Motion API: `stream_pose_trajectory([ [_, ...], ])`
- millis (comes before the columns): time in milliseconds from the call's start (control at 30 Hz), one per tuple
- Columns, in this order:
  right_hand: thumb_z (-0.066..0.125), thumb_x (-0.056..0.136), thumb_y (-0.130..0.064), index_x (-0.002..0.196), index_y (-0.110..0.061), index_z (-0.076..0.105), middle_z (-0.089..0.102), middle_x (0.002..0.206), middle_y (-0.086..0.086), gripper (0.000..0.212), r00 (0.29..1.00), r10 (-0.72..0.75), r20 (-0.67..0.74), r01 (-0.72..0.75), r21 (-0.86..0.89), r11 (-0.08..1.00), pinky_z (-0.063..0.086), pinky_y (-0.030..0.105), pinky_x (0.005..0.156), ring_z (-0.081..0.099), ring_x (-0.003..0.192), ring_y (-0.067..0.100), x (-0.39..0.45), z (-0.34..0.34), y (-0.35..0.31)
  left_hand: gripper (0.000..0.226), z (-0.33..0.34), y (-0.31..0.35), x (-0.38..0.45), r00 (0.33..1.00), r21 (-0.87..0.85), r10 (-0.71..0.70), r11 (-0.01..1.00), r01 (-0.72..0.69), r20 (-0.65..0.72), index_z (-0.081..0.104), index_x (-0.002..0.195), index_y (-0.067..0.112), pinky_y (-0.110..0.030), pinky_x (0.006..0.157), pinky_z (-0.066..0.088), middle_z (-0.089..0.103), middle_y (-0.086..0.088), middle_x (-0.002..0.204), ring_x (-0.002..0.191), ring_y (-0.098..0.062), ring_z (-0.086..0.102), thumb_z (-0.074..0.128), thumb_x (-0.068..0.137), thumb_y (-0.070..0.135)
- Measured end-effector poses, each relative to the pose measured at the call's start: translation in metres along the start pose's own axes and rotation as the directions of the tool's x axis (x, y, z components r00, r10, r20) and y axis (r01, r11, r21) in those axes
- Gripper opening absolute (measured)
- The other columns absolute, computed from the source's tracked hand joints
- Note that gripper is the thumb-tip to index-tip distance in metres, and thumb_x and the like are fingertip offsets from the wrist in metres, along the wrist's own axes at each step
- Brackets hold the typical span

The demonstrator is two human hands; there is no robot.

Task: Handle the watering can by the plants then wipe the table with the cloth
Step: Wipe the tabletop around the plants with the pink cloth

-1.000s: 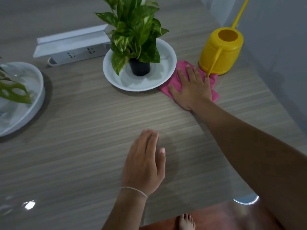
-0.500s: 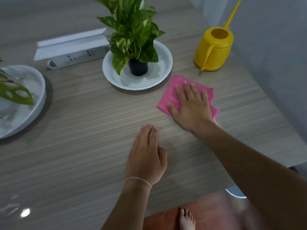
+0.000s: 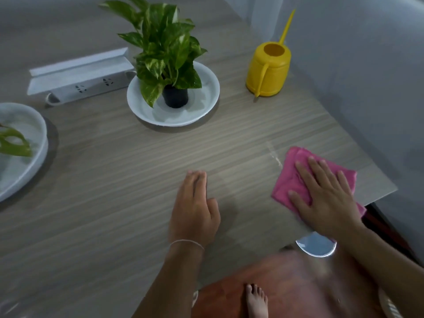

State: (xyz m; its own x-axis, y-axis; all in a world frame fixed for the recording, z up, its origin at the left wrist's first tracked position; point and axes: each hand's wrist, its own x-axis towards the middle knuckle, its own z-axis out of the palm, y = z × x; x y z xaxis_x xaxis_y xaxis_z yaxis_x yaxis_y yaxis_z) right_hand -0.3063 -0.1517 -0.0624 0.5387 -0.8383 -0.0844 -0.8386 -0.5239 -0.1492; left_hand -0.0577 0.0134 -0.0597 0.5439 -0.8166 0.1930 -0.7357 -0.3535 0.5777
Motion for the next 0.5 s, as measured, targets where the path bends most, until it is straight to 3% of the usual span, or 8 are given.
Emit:
stream_pose_trajectory([
  [100,0.016,0.088,-0.078,0.165,-0.031,0.018,0.01,0.175,0.003,0.09,0.994,0.107,0.02,-0.106,-0.032,0.994,0.006,0.053,0.128,0.009,0.16,0.024,0.048,-0.011,0.02,0.056,0.003,-0.002,0.001,1.0,0.003,-0.018,1.0,0.018,0.011,0.054,0.134,-0.006,-0.049,0.114,0.037,0.053,-0.022,0.14,0.136,-0.037,0.045,0.046,0.081,0.009],
  [300,0.009,0.09,-0.076,0.166,-0.028,0.01,0.004,0.175,0.008,0.09,0.99,0.127,0.055,-0.125,-0.046,0.991,0.0,0.056,0.127,0.002,0.161,0.027,0.111,-0.011,-0.005,0.061,0.004,0.0,0.004,0.998,0.077,-0.034,0.997,0.03,0.051,0.052,0.137,-0.001,-0.044,0.117,0.034,0.049,-0.017,0.143,0.139,-0.032,0.041,0.036,0.082,0.021],
  [400,0.012,0.09,-0.074,0.166,-0.027,0.015,0.008,0.175,0.01,0.089,0.997,-0.044,0.059,0.047,-0.048,0.998,0.001,0.055,0.127,0.005,0.161,0.029,0.103,-0.004,-0.044,0.063,0.003,-0.001,0.006,0.998,0.064,-0.031,0.998,0.027,0.054,0.051,0.138,0.0,-0.044,0.117,0.034,0.048,-0.016,0.144,0.14,-0.03,0.04,0.036,0.081,0.023],
  [500,0.024,0.097,-0.071,0.163,-0.023,0.03,0.021,0.172,0.012,0.081,0.949,-0.314,0.032,0.314,-0.011,0.949,0.011,0.061,0.126,0.016,0.159,0.033,0.058,0.009,-0.073,0.063,0.003,-0.002,0.006,0.998,-0.003,-0.045,0.999,0.045,0.033,0.052,0.137,0.0,-0.048,0.115,0.035,0.049,-0.018,0.142,0.139,-0.031,0.041,0.035,0.081,0.023],
])
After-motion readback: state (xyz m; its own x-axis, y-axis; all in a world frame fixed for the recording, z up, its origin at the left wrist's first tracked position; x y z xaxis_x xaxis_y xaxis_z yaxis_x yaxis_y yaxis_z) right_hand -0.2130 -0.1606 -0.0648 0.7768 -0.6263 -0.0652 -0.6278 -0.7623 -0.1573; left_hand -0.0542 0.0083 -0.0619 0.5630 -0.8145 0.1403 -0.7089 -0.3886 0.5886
